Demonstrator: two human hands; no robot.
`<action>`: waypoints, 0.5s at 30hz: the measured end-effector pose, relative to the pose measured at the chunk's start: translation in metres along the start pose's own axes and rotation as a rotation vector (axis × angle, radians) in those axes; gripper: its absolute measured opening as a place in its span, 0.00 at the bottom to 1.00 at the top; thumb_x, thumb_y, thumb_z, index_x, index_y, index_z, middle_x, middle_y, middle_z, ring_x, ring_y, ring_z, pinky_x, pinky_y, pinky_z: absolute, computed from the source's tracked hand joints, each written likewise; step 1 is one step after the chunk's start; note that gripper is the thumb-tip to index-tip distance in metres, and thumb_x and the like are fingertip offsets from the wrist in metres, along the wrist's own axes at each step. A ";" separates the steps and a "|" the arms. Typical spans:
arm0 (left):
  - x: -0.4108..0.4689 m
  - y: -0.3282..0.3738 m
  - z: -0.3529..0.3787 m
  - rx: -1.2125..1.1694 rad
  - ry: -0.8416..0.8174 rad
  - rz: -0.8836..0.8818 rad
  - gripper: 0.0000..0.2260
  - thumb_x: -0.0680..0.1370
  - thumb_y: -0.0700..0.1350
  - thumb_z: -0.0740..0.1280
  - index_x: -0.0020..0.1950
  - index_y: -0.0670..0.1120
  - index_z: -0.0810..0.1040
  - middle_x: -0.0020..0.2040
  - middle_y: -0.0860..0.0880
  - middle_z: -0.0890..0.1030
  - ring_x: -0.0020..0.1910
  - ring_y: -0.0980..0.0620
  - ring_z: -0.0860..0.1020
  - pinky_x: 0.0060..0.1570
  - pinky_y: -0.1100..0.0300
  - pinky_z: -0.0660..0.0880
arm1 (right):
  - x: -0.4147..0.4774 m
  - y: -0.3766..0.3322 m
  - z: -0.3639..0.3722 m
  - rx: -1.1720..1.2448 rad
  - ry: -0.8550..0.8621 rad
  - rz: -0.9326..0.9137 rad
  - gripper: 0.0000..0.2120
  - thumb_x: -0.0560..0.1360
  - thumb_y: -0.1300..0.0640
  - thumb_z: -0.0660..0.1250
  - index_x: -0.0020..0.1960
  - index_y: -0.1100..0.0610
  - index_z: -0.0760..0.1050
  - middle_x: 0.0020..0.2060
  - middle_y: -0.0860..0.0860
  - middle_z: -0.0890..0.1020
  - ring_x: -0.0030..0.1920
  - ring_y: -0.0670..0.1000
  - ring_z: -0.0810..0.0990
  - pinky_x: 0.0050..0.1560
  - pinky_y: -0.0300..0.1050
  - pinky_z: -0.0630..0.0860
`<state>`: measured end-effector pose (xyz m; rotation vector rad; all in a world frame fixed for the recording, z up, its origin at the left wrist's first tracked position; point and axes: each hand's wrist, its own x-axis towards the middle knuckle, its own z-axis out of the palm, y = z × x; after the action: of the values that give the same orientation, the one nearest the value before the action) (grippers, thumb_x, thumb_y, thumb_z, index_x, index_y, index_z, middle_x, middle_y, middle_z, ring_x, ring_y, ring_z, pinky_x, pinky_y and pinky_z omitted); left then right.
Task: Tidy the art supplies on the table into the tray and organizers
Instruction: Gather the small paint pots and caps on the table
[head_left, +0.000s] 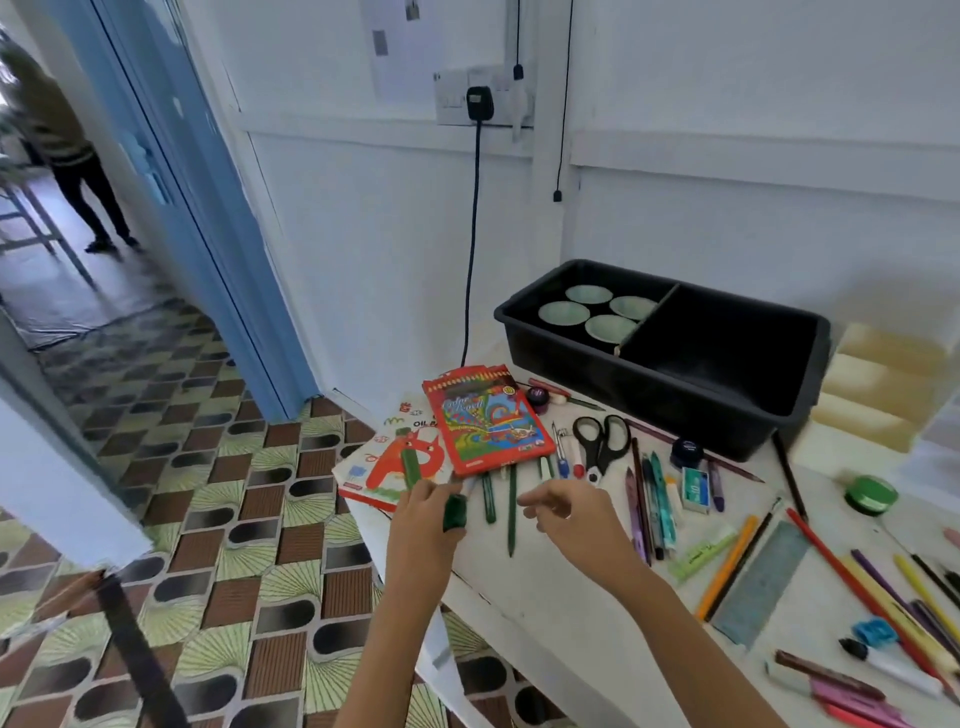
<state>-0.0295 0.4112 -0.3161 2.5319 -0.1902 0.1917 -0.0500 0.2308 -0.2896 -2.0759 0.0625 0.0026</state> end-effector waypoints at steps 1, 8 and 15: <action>0.001 0.000 0.000 -0.037 0.012 0.018 0.20 0.73 0.41 0.72 0.64 0.47 0.74 0.57 0.49 0.74 0.57 0.50 0.70 0.55 0.63 0.67 | 0.006 0.001 0.000 0.000 0.014 0.012 0.13 0.76 0.66 0.62 0.43 0.51 0.79 0.38 0.47 0.81 0.37 0.47 0.79 0.36 0.32 0.74; 0.025 0.023 -0.014 -0.656 0.097 -0.147 0.13 0.71 0.45 0.74 0.51 0.46 0.75 0.46 0.51 0.78 0.42 0.56 0.77 0.37 0.71 0.74 | 0.063 0.006 -0.008 -0.068 0.180 0.060 0.11 0.77 0.66 0.61 0.50 0.54 0.79 0.42 0.46 0.79 0.39 0.44 0.77 0.32 0.29 0.73; 0.051 0.031 -0.013 -0.857 0.070 -0.210 0.17 0.72 0.46 0.72 0.58 0.51 0.73 0.51 0.52 0.75 0.47 0.52 0.79 0.41 0.60 0.79 | 0.125 0.013 -0.015 -0.121 0.291 0.047 0.11 0.76 0.65 0.62 0.57 0.57 0.75 0.49 0.50 0.77 0.44 0.43 0.74 0.34 0.29 0.70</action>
<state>0.0132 0.3889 -0.2793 1.6732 0.0277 0.0846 0.0735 0.2056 -0.2973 -2.1810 0.2955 -0.2732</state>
